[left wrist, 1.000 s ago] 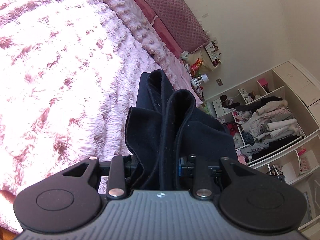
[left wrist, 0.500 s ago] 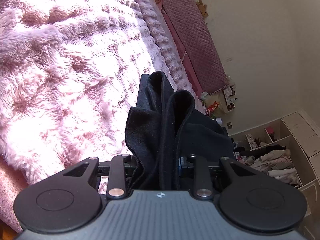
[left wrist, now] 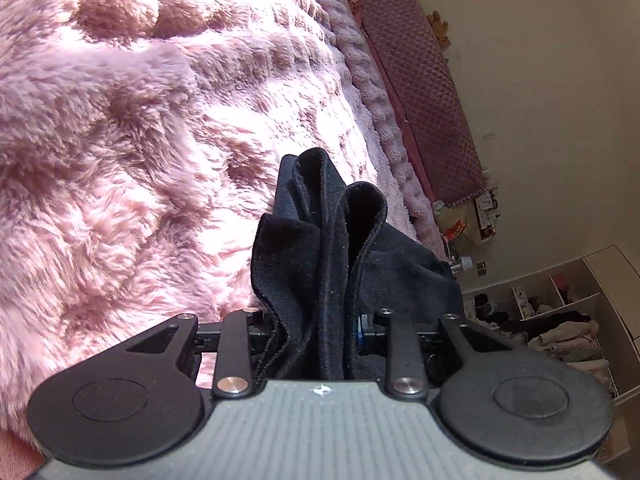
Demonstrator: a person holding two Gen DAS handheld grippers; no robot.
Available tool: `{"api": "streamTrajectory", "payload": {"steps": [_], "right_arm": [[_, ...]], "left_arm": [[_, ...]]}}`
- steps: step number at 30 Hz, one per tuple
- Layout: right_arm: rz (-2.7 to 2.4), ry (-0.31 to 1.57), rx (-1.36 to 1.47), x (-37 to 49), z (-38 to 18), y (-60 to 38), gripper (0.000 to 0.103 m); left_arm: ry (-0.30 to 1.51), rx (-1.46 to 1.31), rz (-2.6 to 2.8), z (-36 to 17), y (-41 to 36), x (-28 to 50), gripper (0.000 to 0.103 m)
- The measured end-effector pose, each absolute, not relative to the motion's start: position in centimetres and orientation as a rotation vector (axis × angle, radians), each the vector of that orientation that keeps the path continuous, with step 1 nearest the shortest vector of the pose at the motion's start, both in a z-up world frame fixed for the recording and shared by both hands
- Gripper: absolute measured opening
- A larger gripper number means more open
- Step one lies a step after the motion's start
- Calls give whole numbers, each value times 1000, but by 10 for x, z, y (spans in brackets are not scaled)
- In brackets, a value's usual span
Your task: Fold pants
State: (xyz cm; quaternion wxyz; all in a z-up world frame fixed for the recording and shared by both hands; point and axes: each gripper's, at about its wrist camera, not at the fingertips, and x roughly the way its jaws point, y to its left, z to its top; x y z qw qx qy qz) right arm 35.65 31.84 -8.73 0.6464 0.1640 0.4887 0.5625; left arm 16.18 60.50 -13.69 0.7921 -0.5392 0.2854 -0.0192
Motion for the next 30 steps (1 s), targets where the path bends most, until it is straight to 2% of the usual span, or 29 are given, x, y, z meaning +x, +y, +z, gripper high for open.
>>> {"api": "streamTrajectory", "payload": {"steps": [3, 7, 10, 12, 17, 23, 25, 29, 30], "right_arm": [[1215, 1099, 440, 351, -117, 314, 20], [1060, 1186, 588, 348, -177, 305, 23], [1098, 1099, 585, 337, -198, 296, 22], [1124, 1061, 547, 330, -199, 292, 23], [1118, 1130, 545, 334, -197, 286, 25], [1126, 1137, 449, 326, -186, 271, 38], [1135, 1137, 433, 323, -181, 264, 46], [1133, 1155, 439, 319, -178, 239, 55], [1125, 1159, 438, 318, -176, 233, 61]], "left_arm": [[665, -1129, -10, -152, 613, 180, 34], [694, -1235, -22, -180, 630, 191, 35], [722, -1244, -54, -187, 632, 192, 36], [753, -1202, -63, -183, 635, 196, 40], [782, -1094, 46, -158, 647, 200, 59], [716, -780, 207, -91, 626, 181, 69], [687, -728, 191, -74, 613, 178, 72], [678, -624, 225, -39, 582, 175, 72], [676, -601, 244, -31, 574, 175, 72]]}}
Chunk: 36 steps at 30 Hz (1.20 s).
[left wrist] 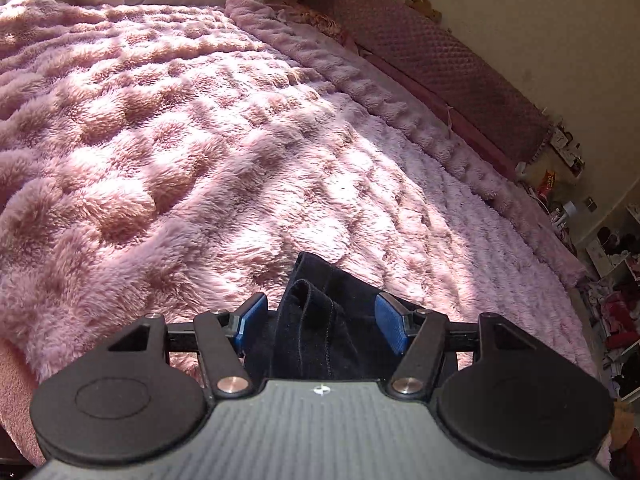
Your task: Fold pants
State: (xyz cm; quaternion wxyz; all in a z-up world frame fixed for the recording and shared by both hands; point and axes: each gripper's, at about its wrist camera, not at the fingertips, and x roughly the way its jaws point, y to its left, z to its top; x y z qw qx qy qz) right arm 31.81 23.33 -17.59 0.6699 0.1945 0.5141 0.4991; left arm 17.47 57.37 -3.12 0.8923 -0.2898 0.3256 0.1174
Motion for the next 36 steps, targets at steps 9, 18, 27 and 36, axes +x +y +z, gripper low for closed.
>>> {"api": "streamTrajectory", "payload": {"steps": [9, 18, 27, 36], "right_arm": [[963, 927, 241, 280, -95, 177, 74], [885, 768, 253, 223, -1, 106, 78], [720, 676, 83, 160, 45, 46, 78], [731, 744, 37, 126, 30, 42, 78]], "left_arm": [[748, -251, 397, 27, 458, 185, 69], [690, -132, 683, 85, 343, 154, 69], [660, -179, 683, 89, 257, 111, 69], [716, -217, 651, 52, 205, 87, 69]]}}
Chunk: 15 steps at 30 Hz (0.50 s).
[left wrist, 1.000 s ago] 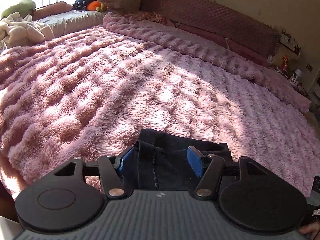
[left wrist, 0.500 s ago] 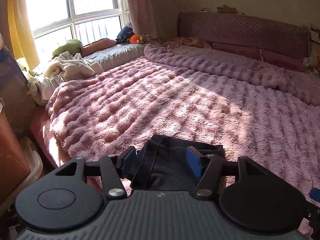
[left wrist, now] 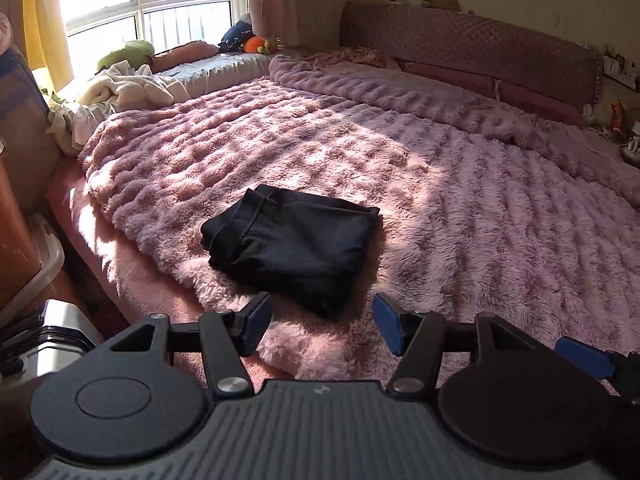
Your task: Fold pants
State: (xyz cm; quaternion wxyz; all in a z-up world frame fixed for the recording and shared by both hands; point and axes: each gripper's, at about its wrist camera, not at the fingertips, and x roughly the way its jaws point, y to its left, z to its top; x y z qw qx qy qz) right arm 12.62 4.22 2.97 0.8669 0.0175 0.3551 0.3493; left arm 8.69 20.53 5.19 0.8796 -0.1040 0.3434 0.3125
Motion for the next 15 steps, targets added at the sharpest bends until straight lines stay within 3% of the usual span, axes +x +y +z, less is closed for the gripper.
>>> {"api": "streamTrajectory", "payload": {"steps": [15], "right_arm": [[738, 807, -90, 96, 9, 55, 78]], "left_arm": [[786, -232, 675, 13, 180, 70, 72]]}}
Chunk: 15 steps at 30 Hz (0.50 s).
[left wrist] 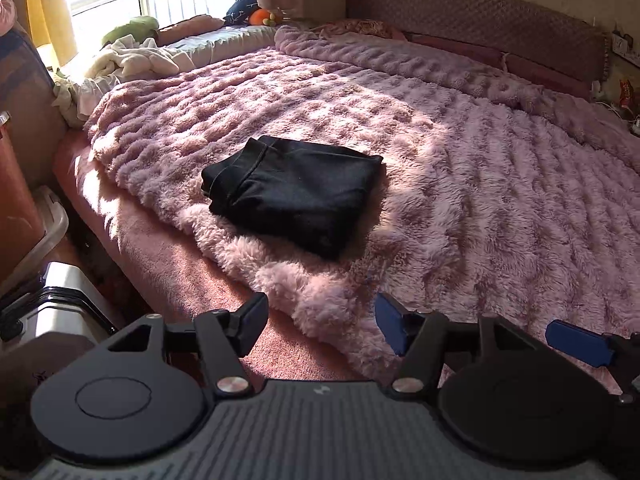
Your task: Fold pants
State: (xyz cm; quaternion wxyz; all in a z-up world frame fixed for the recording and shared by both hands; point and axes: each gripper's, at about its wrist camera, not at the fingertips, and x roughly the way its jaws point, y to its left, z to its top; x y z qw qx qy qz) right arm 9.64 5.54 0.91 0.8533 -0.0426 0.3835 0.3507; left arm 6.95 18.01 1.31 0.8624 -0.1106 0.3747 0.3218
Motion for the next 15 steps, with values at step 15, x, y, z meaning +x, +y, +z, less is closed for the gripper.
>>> {"api": "streamTrajectory", "payload": {"steps": [15], "right_arm": [[703, 834, -145, 91, -3, 53, 79]], "left_arm": [[805, -223, 628, 2, 171, 66, 74]]}}
